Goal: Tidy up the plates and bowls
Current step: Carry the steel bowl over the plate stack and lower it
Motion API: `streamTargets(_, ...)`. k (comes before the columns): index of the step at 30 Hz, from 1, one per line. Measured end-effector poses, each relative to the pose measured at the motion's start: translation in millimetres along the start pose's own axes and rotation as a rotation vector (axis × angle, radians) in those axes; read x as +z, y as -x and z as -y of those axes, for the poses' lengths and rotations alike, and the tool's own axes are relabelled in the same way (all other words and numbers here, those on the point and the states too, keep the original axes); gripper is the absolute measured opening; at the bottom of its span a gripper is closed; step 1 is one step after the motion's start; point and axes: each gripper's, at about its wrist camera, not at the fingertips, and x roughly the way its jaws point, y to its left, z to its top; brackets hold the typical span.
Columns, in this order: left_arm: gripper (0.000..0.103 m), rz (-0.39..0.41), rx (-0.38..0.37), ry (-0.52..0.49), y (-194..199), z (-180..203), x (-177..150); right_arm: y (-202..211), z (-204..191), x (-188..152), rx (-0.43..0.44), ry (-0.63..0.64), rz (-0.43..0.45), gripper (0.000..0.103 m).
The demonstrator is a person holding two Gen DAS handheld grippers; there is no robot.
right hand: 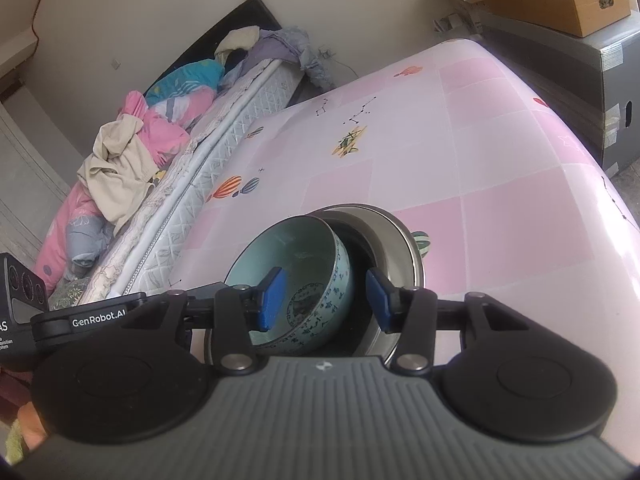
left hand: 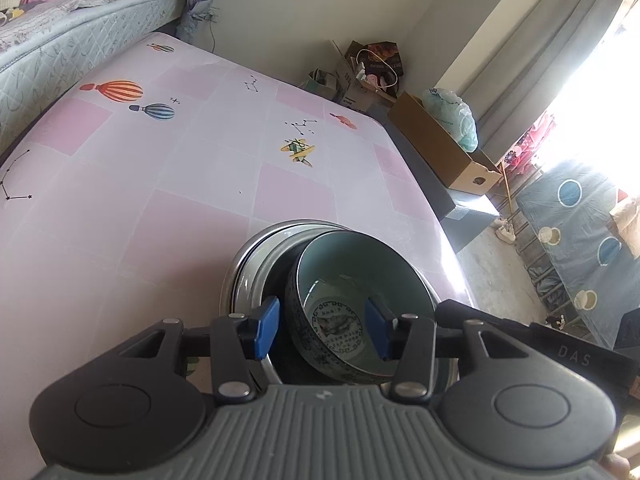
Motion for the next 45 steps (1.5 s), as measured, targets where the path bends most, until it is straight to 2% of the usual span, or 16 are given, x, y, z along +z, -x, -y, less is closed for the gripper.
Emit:
streamTargets(4, 0.029, -0.024, 0.034, 0.002, -12.4, 0.4, 1.0, -19.2, -5.5, 8.1, -0.026, 0.019, -0.018, 0.044)
streamTargets(6, 0.027, -0.029, 0.031, 0.009, -14.7, -1.6, 0.2, -28.4, -5.2, 9.9, -0.032, 0.018, -0.032, 0.035)
streamTargets(9, 0.027, -0.042, 0.023, 0.021, -12.3, -3.4, -0.5, -34.3, -10.1, 8.7, -0.054, 0.041, -0.040, 0.026)
streamTargets(12, 0.027, -0.047, 0.019, 0.027, -8.4, -3.9, -1.4, -30.3, -14.0, 6.3, -0.063, 0.069, -0.033, 0.024)
streamTargets(18, 0.027, -0.050, 0.004, 0.019, -3.5, -0.4, -4.5, -17.3, -18.2, 7.2, -0.055, 0.085, -0.018, 0.023)
streamTargets(26, 0.027, -0.062, -0.026, 0.017, -0.8, -1.1, -8.9, -17.3, -14.3, 2.2, -0.057, 0.067, -0.039, 0.024)
streamTargets(29, 0.028, -0.028, -0.041, -0.002, 10.7, 0.6, -11.9, -8.8, -10.9, 5.0, -0.070, 0.054, -0.012, 0.025)
streamTargets(32, 0.031, 0.034, -0.015, -0.031, 23.9, -0.4, -15.4, 6.2, 2.8, 9.0, -0.110, 0.017, 0.032, 0.025)
streamTargets(34, 0.032, 0.059, 0.027, -0.051, 27.3, -2.6, -16.4, 13.3, 12.6, 7.4, -0.159, 0.008, 0.044, 0.026)
streamTargets(36, 0.032, 0.056, 0.081, -0.075, 25.0, -4.1, -17.1, 17.7, 21.4, 1.9, -0.190, 0.003, 0.038, 0.027)
streamTargets(39, 0.032, 0.023, 0.107, -0.084, 16.8, -7.9, -17.9, 19.3, 28.4, -11.8, -0.193, -0.003, 0.015, 0.027)
streamTargets(40, 0.029, 0.012, 0.119, -0.082, 13.4, -8.9, -18.2, 18.6, 27.1, -17.1, -0.192, 0.006, 0.009, 0.027)
streamTargets(45, 0.022, 0.004, 0.127, -0.069, 8.2, -12.7, -18.3, 12.4, 20.7, -30.6, -0.173, 0.018, -0.014, 0.018)
